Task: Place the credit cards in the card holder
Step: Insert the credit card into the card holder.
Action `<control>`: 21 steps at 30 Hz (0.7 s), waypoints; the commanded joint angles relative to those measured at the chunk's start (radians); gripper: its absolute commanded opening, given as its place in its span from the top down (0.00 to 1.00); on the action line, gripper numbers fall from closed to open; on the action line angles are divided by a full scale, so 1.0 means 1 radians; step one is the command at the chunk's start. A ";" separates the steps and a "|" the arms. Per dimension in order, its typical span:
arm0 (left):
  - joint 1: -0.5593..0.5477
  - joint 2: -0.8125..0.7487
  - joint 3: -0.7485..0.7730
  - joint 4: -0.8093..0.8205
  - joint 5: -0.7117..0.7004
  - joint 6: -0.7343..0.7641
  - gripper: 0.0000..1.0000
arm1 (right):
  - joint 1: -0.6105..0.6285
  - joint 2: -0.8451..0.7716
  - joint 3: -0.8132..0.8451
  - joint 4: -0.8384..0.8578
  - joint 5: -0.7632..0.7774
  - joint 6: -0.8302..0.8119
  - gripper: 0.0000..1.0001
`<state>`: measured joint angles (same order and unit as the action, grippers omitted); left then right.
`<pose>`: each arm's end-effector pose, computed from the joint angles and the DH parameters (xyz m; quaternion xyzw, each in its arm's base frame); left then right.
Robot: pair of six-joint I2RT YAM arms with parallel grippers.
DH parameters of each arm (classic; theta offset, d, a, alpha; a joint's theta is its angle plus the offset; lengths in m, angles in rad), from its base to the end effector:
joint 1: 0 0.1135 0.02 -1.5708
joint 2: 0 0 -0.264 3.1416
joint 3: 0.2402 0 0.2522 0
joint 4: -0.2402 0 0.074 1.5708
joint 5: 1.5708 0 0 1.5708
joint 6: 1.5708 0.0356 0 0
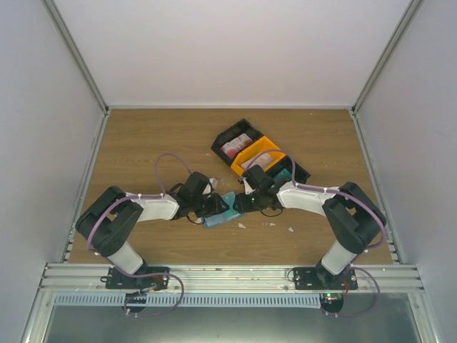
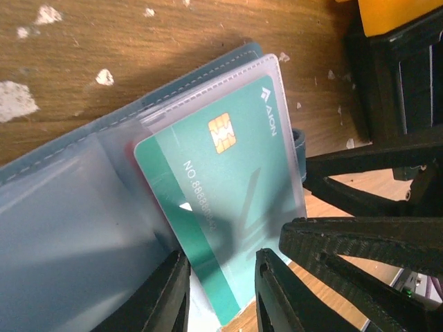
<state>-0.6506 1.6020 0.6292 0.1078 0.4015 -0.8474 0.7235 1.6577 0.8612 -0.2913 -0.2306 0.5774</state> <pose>0.2183 -0.1837 0.1274 -0.0217 0.9219 -0.3676 0.1206 0.2251 0.2097 0.1471 -0.0978 0.9600 0.2328 0.1214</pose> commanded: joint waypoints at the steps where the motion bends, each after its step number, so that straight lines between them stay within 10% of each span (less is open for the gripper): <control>1: -0.021 0.015 -0.007 0.083 0.062 0.045 0.71 | 0.006 0.029 0.013 0.021 -0.036 -0.032 0.55; 10: -0.027 -0.011 -0.002 0.060 0.020 0.081 0.70 | 0.010 -0.010 -0.002 -0.009 0.033 -0.025 0.55; 21: -0.026 -0.226 0.029 -0.180 -0.225 0.124 0.35 | -0.051 -0.252 0.033 -0.123 0.213 -0.109 0.43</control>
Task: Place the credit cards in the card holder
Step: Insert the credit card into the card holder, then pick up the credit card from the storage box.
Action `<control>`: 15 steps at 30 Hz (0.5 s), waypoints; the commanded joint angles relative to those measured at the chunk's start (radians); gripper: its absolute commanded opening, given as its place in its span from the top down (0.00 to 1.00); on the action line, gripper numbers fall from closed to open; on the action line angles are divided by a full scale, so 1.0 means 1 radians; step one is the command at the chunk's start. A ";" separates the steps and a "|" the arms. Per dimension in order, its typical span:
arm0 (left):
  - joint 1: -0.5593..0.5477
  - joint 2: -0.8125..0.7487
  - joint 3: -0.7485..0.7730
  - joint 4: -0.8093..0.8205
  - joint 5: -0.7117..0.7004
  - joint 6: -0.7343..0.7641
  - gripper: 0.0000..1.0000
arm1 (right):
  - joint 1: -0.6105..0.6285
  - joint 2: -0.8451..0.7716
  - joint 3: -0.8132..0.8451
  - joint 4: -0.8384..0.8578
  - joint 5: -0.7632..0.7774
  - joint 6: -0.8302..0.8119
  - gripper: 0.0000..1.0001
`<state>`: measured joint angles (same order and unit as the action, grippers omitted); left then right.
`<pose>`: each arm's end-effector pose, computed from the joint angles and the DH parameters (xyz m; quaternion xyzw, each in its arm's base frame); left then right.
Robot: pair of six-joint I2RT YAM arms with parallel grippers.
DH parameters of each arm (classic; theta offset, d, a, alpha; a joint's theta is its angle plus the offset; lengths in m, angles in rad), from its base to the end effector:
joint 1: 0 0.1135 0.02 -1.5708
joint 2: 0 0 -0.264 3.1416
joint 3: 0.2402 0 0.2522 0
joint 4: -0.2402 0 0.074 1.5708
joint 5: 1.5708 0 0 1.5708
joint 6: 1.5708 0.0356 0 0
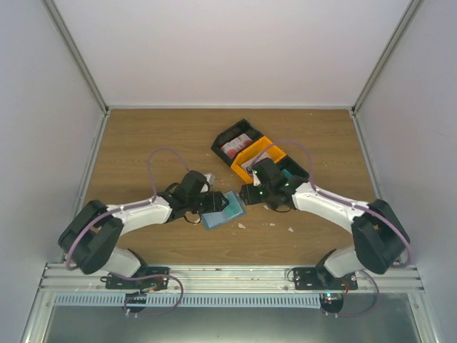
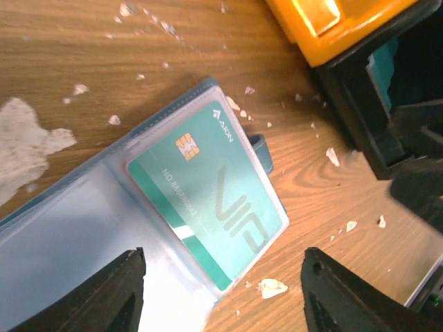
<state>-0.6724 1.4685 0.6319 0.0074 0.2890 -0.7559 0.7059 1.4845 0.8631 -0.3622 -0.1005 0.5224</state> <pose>0.2086 -0.1791 0.1547 0.0136 0.9237 -0.3363 0.1831 0.2199 0.1921 0.1916 -0.1021 0.9506 0.2059 0.2085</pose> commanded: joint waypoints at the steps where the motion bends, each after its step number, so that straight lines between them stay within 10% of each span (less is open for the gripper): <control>1: -0.004 -0.131 0.033 -0.104 -0.139 0.041 0.33 | -0.046 -0.100 0.048 -0.073 0.094 -0.069 0.43; 15: 0.020 -0.508 0.050 -0.256 -0.250 0.121 0.14 | -0.239 -0.218 0.253 -0.299 0.111 -0.244 0.36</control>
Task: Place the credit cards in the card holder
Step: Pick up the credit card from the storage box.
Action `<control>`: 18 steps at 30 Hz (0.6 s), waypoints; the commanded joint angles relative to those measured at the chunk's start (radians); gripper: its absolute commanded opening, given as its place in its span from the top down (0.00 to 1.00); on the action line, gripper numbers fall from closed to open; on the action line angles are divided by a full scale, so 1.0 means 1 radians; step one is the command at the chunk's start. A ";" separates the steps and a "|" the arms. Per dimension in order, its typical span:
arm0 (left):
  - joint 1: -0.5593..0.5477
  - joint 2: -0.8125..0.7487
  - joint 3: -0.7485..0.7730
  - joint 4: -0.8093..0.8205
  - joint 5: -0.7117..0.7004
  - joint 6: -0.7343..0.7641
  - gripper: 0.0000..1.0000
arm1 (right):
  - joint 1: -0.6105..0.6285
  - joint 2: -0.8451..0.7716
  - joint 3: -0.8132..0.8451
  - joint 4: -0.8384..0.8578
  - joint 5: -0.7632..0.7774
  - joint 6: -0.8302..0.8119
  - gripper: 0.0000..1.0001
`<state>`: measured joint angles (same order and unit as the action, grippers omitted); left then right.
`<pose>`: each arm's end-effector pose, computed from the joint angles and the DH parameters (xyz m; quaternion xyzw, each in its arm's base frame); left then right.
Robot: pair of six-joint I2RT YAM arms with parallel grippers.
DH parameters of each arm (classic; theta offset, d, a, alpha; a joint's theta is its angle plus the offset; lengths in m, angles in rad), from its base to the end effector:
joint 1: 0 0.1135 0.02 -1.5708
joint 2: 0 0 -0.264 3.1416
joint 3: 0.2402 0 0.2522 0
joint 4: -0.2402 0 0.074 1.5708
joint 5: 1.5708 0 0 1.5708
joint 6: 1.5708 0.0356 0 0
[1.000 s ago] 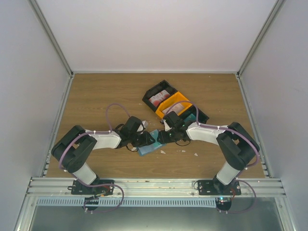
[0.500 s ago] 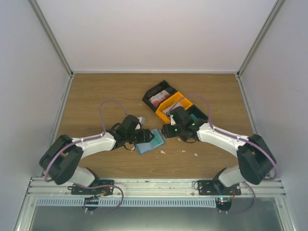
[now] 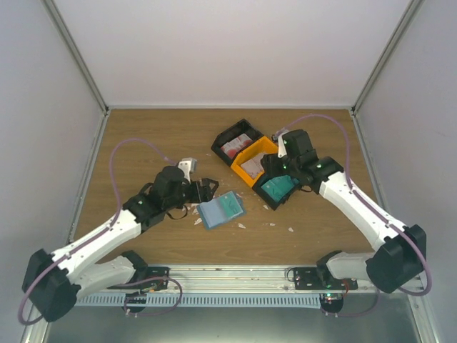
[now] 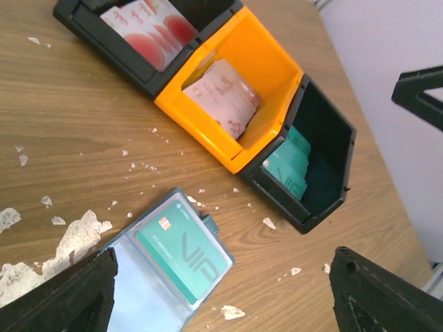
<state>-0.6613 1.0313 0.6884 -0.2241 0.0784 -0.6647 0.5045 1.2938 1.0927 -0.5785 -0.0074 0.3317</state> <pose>0.1779 -0.1420 0.2553 0.0174 0.8760 -0.3230 0.3577 0.2430 0.1345 0.3002 -0.0810 0.9192 0.1596 0.3508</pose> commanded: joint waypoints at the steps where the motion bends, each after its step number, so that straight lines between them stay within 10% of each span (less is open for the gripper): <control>1: 0.009 -0.094 -0.018 -0.020 -0.040 0.037 0.12 | -0.055 -0.030 0.021 -0.087 0.040 -0.056 0.36; 18: 0.012 -0.045 -0.093 0.171 0.196 0.047 0.05 | -0.221 0.179 -0.003 -0.074 -0.125 -0.130 0.56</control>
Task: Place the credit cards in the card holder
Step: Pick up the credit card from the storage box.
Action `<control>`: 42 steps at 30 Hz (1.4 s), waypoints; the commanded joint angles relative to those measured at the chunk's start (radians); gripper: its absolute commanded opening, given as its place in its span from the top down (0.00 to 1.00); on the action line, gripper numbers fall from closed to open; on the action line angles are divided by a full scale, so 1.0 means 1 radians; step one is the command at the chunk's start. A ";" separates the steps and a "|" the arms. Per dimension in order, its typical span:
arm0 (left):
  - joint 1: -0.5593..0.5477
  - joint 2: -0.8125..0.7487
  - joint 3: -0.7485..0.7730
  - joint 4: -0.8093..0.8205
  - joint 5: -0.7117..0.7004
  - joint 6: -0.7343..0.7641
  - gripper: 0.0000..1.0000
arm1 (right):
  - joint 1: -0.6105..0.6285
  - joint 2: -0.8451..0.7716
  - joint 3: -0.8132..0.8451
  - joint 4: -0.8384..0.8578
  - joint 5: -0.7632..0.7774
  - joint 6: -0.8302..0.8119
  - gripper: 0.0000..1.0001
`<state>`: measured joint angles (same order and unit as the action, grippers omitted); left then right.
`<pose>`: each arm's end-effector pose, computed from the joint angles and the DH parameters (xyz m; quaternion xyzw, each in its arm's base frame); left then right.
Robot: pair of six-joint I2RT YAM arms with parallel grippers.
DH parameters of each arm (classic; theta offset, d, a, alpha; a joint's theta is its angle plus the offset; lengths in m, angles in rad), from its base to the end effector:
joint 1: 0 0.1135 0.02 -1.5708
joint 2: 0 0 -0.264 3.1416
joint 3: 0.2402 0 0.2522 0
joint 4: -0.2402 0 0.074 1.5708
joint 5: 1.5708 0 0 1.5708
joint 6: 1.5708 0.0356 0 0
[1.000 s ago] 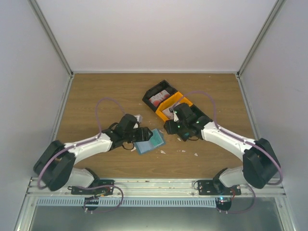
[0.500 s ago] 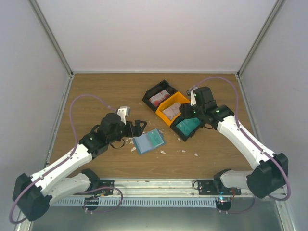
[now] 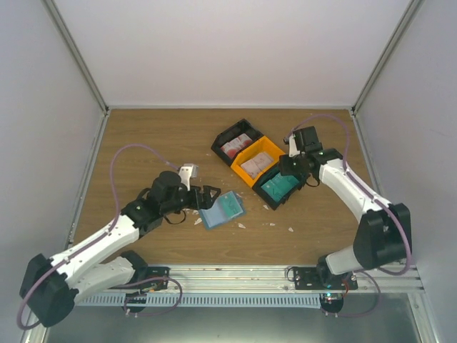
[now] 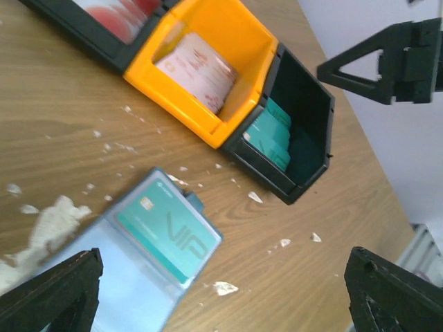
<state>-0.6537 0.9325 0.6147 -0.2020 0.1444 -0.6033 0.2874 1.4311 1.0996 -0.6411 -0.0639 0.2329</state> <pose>0.1628 -0.1311 0.2517 0.0579 0.8616 -0.3446 0.3680 0.2833 0.0861 0.2614 -0.0354 0.9545 0.1053 0.2767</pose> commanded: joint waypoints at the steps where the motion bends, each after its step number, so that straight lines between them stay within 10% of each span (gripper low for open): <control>1: 0.005 0.077 -0.016 0.164 0.161 -0.026 0.06 | -0.004 0.054 -0.016 -0.007 -0.099 -0.036 0.56; 14: -0.004 0.503 0.160 0.290 0.366 -0.043 0.51 | 0.002 0.243 -0.044 0.022 -0.149 -0.049 0.67; 42: -0.103 0.926 0.420 0.274 0.236 -0.127 0.74 | 0.060 0.268 -0.040 0.004 -0.138 -0.048 0.75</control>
<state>-0.7410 1.8122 0.9852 0.0483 0.4038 -0.7269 0.3225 1.7370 1.0546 -0.5900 -0.1879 0.1734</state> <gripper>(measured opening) 0.269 0.256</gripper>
